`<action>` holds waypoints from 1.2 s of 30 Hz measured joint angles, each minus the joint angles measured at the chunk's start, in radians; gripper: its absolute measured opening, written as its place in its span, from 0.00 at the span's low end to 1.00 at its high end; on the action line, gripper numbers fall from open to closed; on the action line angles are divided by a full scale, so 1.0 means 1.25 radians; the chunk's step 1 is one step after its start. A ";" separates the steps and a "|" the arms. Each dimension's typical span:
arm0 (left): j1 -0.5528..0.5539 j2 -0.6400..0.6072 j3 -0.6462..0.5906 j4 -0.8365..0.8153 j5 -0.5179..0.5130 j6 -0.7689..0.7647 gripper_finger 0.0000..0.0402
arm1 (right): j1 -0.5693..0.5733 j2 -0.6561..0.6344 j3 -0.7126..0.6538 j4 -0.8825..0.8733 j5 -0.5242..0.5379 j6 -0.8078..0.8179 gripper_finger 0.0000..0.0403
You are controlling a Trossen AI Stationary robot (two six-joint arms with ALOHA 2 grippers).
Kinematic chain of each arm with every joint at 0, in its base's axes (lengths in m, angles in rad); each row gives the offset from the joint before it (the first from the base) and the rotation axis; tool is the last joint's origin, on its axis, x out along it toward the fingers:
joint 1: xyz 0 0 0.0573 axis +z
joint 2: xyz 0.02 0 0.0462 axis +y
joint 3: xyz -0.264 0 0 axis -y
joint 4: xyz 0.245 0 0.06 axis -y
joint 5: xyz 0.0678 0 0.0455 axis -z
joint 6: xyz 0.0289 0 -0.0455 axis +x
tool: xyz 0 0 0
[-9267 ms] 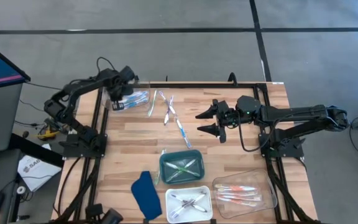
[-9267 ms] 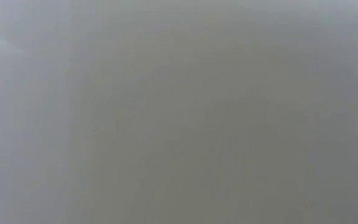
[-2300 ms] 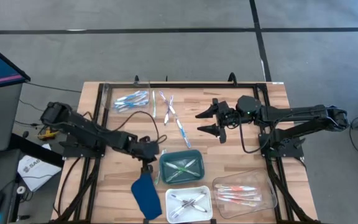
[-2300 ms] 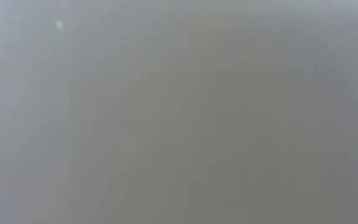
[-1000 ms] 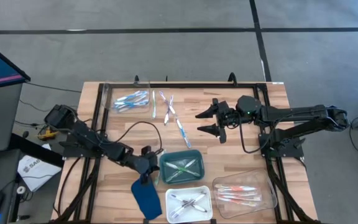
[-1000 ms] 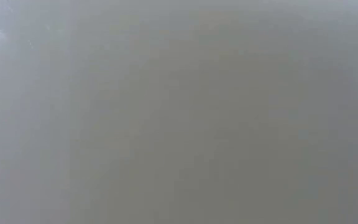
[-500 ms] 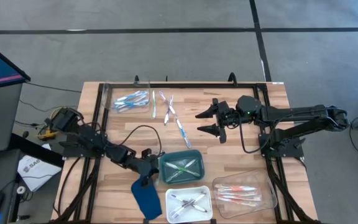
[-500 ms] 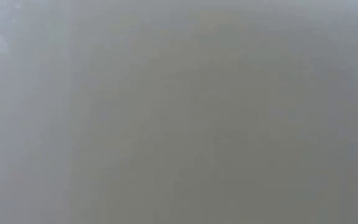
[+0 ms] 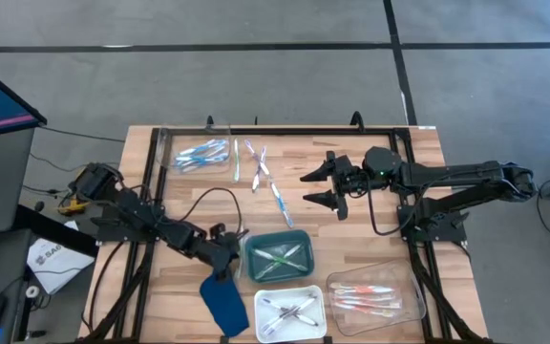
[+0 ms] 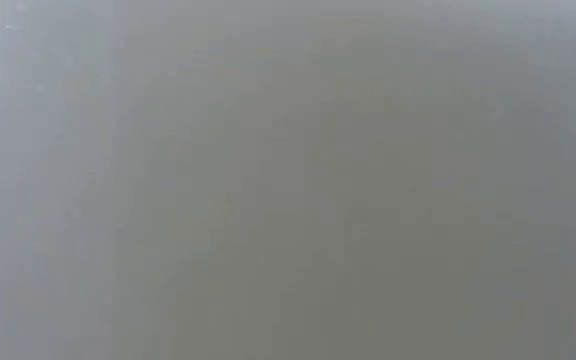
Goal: Pick & Place Toothbrushes
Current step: Put the green toothbrush into the green bin
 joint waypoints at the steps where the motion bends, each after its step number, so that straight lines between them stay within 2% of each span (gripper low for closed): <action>1: 0.000 0.000 -0.003 0.001 -0.011 -0.010 0.00 | 0.000 0.000 0.000 0.000 0.000 0.000 0.65; 14: 0.001 -0.007 -0.054 -0.003 -0.158 -0.259 0.00 | 0.000 0.000 0.000 0.000 0.000 0.000 0.65; 19: -0.011 -0.057 -0.061 -0.033 -0.180 -0.264 0.00 | 0.000 0.000 0.000 0.000 0.000 0.000 0.65; 26: -0.036 -0.185 -0.059 -0.089 -0.234 -0.256 0.00 | 0.000 0.000 0.000 0.000 0.000 0.000 0.65; 28: -0.037 -0.216 -0.058 -0.091 -0.243 -0.169 0.00 | 0.000 0.000 0.000 0.000 0.000 0.000 0.65; 32: -0.023 -0.259 -0.058 -0.091 -0.243 0.110 0.00 | 0.000 0.000 0.000 0.000 0.000 0.000 0.65; 36: 0.004 -0.277 -0.057 -0.091 -0.207 0.305 0.00 | 0.000 0.000 0.000 0.000 0.000 0.000 0.65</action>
